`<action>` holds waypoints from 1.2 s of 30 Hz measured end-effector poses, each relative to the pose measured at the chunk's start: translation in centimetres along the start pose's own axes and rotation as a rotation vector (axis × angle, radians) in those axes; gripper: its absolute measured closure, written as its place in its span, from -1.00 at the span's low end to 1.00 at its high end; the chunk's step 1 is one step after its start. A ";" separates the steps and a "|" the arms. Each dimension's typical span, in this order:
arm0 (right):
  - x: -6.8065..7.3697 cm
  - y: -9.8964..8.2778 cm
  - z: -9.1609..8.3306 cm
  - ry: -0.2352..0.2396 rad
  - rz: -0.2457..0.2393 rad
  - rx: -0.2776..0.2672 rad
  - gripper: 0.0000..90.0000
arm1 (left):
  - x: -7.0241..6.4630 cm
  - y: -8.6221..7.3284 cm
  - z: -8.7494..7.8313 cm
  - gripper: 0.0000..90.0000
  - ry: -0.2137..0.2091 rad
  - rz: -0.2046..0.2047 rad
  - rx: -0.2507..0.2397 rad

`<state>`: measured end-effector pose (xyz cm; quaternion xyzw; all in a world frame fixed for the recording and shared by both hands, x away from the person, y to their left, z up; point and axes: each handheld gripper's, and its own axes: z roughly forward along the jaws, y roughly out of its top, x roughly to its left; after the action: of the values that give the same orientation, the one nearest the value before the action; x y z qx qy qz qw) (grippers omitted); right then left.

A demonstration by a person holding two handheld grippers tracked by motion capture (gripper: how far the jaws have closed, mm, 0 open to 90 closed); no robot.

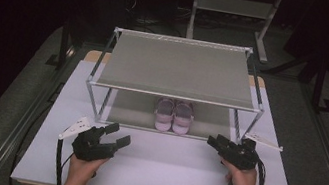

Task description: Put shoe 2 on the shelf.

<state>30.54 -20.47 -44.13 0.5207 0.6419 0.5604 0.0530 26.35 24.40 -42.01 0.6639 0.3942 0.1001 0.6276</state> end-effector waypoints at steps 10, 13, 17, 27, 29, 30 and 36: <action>-0.3 -0.2 -0.8 0.001 -0.005 0.002 0.02 | 0.0 0.0 0.0 -0.48 -0.001 0.003 0.002; -0.4 -0.3 -0.9 0.002 -0.004 0.002 0.01 | 0.0 0.0 0.0 -0.48 -0.001 0.002 0.002; -0.5 -0.5 -1.2 0.009 0.001 0.000 0.01 | 0.0 0.0 0.0 -0.48 0.000 0.001 0.002; -0.9 -0.9 -2.0 0.029 0.011 -0.004 0.00 | 0.0 0.0 0.0 -0.48 -0.001 0.001 0.003; -0.9 -1.0 -2.1 0.029 0.016 -0.005 0.00 | 0.0 -0.1 0.0 -0.48 0.000 0.001 0.004; -0.9 -1.1 -2.2 0.029 0.018 -0.004 0.00 | 0.0 -0.1 0.0 -0.48 -0.001 0.001 0.004; -1.0 -1.2 -2.6 0.043 0.027 -0.004 -0.02 | 0.0 -0.1 0.0 -0.48 -0.002 0.002 0.004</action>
<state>28.61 -22.73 -44.65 0.5170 0.6347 0.5734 0.0330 26.30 24.35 -42.05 0.6655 0.3931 0.0993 0.6267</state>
